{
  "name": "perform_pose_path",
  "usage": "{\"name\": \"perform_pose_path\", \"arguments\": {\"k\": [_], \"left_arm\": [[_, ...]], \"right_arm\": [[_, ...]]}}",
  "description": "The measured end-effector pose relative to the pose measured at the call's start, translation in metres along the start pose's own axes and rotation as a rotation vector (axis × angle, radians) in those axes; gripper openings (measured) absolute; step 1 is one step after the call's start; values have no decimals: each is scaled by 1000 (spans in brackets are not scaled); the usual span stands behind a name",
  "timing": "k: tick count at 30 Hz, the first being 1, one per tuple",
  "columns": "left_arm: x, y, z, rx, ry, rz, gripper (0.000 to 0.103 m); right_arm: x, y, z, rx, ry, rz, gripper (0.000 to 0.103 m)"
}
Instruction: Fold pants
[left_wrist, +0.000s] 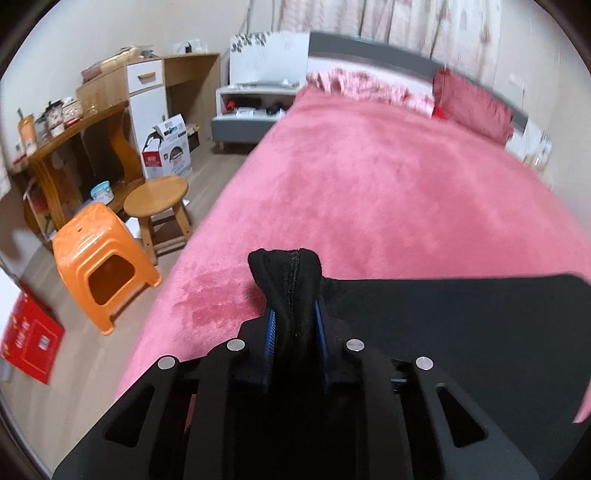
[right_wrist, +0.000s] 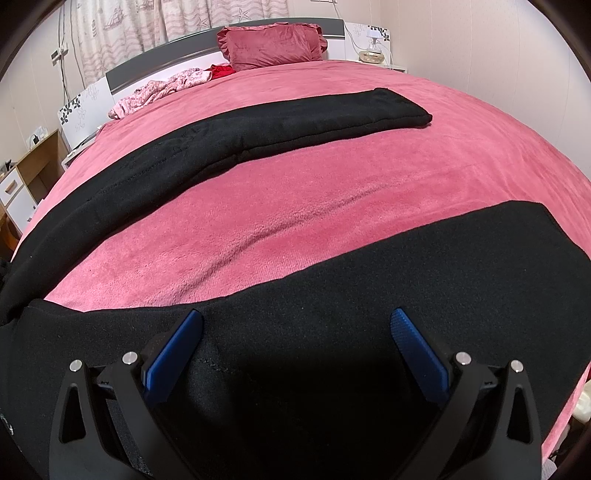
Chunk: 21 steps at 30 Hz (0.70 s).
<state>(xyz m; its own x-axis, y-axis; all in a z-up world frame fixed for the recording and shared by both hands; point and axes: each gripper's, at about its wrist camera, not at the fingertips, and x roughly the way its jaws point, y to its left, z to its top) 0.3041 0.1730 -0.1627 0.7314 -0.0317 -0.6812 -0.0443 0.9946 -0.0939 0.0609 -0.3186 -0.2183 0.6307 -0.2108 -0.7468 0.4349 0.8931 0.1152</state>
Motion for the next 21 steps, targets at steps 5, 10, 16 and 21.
{"name": "perform_pose_path", "arguments": {"k": [5,10,16,21], "left_arm": [[-54,7,-12,-40,-75,-119,18],[-108,16,-45,-115,-124,-238,18],[-139,23,-106,-199,-121,-284,17],[-122,37,-149,-282,-50,-258,4]], "right_arm": [[0,0,0,0,0,0,101],[1,-1,0,-1,0,0,101],[1,1,1,-7,3,-10,101],[5,10,9,-61,59,-73,101]]}}
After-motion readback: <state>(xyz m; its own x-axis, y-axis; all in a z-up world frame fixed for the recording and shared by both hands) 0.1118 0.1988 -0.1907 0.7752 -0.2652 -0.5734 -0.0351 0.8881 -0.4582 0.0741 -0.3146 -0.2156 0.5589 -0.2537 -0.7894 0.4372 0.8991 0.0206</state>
